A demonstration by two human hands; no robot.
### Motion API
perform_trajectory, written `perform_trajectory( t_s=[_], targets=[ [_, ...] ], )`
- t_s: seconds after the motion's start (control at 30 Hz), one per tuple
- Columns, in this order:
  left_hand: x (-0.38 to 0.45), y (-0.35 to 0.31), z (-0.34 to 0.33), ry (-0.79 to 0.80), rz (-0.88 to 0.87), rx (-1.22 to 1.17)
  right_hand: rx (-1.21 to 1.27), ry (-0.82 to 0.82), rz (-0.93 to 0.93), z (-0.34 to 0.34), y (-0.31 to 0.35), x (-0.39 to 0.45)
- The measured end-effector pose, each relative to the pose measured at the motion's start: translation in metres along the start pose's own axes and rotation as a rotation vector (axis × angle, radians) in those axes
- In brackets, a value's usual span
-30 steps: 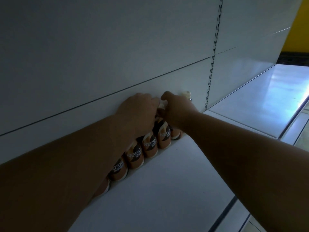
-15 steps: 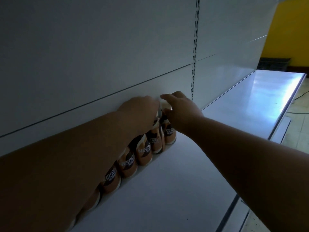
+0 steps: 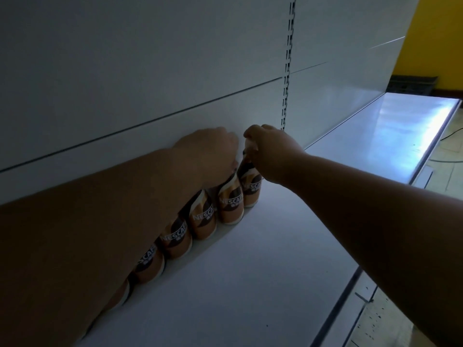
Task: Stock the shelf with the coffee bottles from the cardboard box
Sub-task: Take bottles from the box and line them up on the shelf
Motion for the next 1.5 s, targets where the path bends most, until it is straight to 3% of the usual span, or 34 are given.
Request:
perform_trajectory(
  t_s=[0.63,1.07,1.5],
  targets=[
    [-0.003,0.008,-0.002,0.013,0.059,-0.003,0.017,0.093,0.030,-0.023,0.012,0.011],
    [-0.001,0.010,-0.004,0.014,0.098,-0.060,0.059,-0.033,0.026,-0.020,0.008,0.006],
    [0.001,0.010,-0.007,0.070,0.117,-0.076,0.058,-0.036,0.031,-0.019,0.007,0.006]
  ],
)
Point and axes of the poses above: each hand's wrist, its own x-axis towards the middle knuckle, its own z-axis out of the back of the hand, y = z × x, the point moved 7 cm from there along x, towards the middle knuckle, and after that the axes turned 8 degrees about x, right-handed, at the moved point
